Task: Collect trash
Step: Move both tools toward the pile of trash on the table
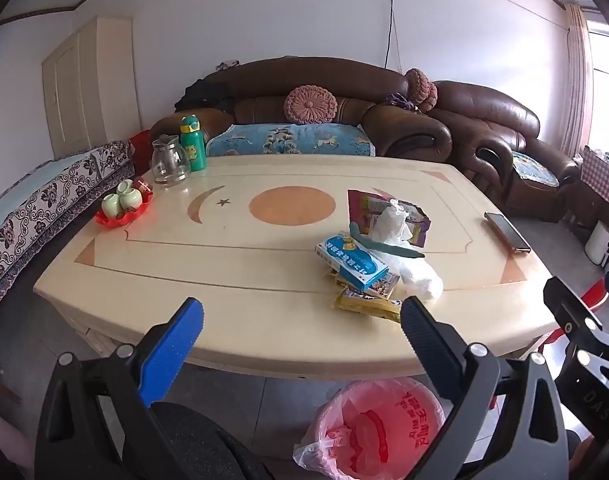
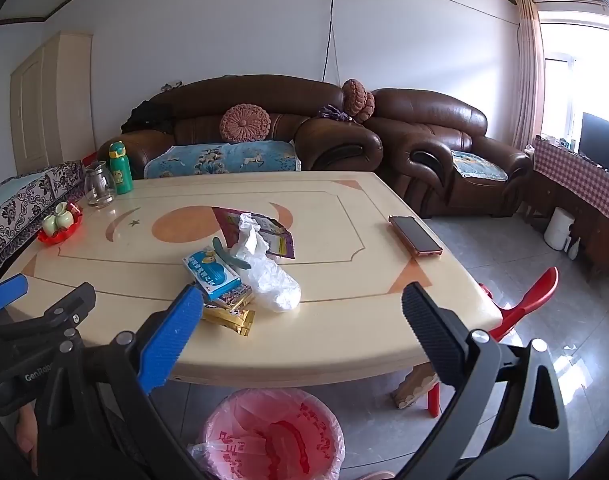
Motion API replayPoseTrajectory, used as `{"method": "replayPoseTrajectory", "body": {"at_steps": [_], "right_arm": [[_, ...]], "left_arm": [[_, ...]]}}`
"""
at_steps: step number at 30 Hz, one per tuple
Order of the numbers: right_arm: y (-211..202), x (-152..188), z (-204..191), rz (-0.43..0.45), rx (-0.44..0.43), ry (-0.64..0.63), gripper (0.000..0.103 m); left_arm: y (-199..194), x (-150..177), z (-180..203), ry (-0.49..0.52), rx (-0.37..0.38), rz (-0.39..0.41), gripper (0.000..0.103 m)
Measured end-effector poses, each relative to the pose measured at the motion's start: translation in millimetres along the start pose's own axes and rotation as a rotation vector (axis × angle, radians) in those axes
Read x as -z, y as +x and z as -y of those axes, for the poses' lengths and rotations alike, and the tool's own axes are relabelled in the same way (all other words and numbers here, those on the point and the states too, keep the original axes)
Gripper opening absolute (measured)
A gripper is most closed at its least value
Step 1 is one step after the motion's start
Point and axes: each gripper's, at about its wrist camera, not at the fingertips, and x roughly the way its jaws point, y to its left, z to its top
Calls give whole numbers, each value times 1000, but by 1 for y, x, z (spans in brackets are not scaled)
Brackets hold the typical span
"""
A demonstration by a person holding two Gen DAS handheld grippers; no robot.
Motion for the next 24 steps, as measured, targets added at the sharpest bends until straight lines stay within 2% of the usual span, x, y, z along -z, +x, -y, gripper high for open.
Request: {"method": "replayPoseTrajectory", "body": {"at_steps": [24], "right_arm": [[8, 3, -4, -8, -5, 2, 98]], "left_arm": [[13, 5, -4, 5, -7, -25, 96]]}}
